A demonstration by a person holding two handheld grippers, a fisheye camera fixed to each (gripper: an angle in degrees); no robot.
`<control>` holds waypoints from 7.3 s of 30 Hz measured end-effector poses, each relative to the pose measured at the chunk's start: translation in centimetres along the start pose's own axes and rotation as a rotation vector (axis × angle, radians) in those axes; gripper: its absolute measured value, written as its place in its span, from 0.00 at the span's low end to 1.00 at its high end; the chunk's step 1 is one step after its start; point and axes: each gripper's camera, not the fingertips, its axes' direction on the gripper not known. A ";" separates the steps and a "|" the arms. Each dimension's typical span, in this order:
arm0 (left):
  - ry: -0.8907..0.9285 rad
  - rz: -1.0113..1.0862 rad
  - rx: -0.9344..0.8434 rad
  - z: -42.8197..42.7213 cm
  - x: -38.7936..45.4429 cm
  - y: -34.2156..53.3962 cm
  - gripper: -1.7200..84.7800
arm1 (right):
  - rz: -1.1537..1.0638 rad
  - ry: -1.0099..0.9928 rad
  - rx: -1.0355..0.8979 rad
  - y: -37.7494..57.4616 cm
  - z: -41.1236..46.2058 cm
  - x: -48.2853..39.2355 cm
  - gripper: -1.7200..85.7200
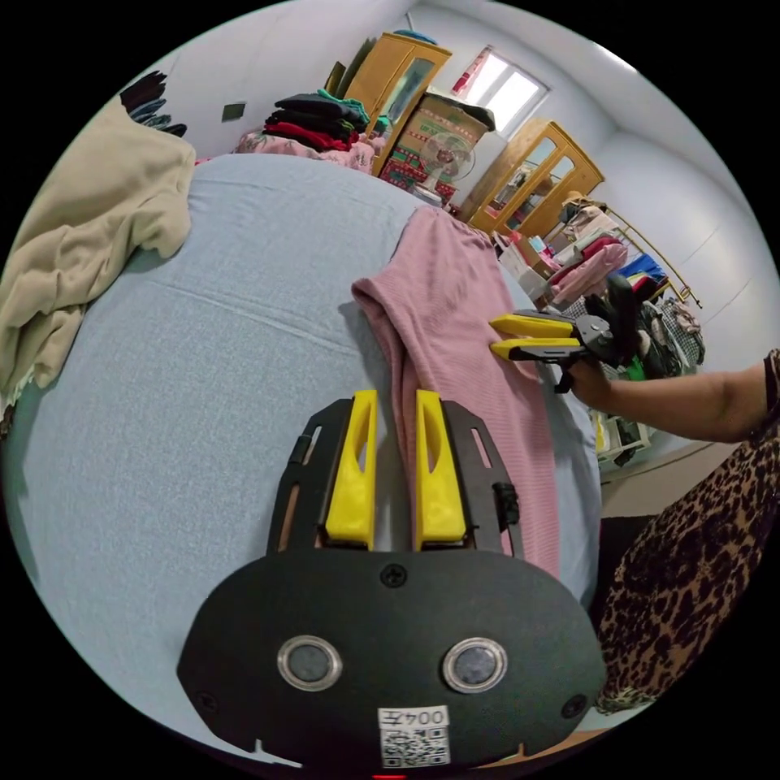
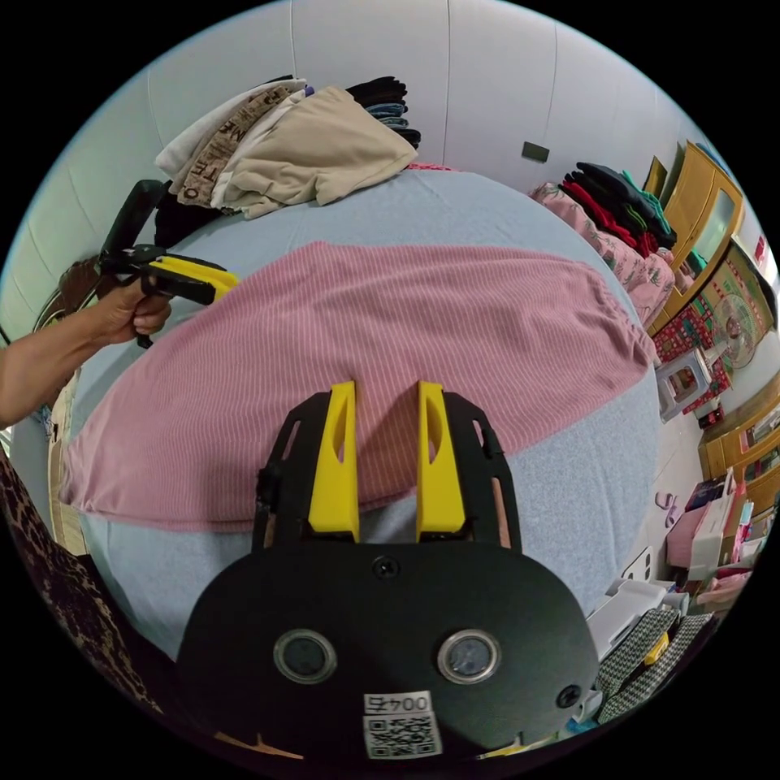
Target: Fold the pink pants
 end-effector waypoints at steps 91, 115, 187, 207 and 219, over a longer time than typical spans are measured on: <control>-0.332 -0.749 -0.198 -8.8 23.5 35.8 0.02 | -0.147 -0.196 -0.531 -10.7 8.2 -8.6 0.10; -0.281 -0.633 -0.151 -16.6 24.4 44.7 0.02 | -0.140 -0.132 -0.610 -11.2 18.4 -14.0 0.08; -0.044 0.265 -0.488 -40.9 -1.9 66.3 0.02 | 0.683 -0.048 -0.546 24.4 56.7 -47.2 0.01; 0.522 0.266 -0.564 -39.4 -5.6 66.2 0.09 | 1.182 -0.474 0.222 54.9 58.2 -39.7 0.12; 0.553 0.188 -0.672 -35.1 -7.8 67.2 0.10 | 1.258 -0.516 0.175 64.7 63.4 -39.7 0.10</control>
